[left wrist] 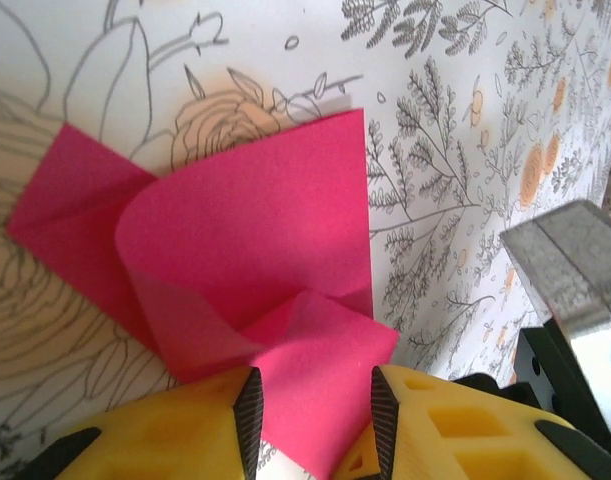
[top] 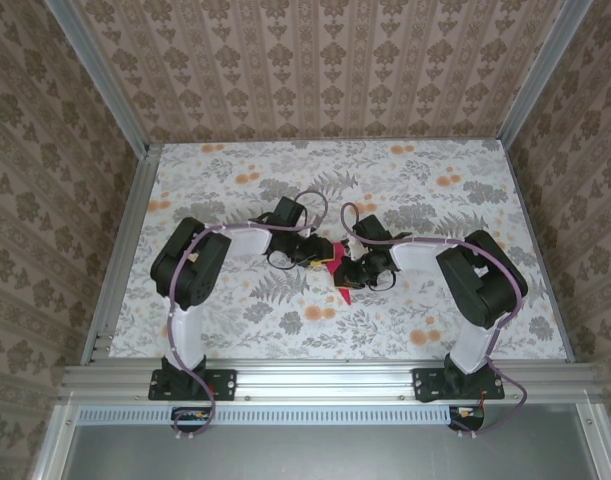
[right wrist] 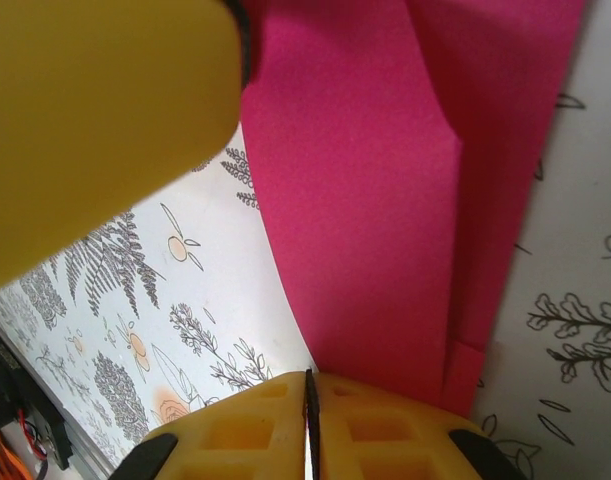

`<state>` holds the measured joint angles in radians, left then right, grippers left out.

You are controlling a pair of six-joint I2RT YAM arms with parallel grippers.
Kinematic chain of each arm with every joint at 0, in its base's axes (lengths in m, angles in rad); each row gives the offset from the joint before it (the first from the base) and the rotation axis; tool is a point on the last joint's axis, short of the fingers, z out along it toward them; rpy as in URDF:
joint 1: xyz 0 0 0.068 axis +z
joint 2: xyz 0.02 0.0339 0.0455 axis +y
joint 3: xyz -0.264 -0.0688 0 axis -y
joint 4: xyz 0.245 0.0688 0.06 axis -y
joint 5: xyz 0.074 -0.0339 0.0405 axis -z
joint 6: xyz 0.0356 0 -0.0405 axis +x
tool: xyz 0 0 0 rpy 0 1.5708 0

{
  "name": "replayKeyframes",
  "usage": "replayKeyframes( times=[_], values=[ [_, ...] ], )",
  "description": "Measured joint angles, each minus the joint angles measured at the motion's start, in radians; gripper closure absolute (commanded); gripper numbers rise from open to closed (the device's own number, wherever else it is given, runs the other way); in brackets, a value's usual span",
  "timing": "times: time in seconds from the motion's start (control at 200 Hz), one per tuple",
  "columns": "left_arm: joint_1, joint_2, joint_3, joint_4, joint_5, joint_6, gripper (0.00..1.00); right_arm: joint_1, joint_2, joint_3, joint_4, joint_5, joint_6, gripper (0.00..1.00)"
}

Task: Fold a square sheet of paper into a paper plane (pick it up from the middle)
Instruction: Fold the wing for the fifth time at the center of the table.

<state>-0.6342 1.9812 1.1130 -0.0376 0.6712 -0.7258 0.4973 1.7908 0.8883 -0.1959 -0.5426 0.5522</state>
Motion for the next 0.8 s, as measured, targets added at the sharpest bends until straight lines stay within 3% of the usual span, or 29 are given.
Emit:
replayKeyframes(
  times=[0.26,0.8],
  values=[
    [-0.013,-0.020,-0.066,0.075,-0.005,-0.031,0.80,-0.005,0.004,0.000,0.002,-0.015,0.005,0.94],
    [-0.064,-0.042,-0.089,0.076,-0.005,-0.048,0.86,-0.005,0.005,0.000,0.002,-0.019,0.005,0.98]
  ],
)
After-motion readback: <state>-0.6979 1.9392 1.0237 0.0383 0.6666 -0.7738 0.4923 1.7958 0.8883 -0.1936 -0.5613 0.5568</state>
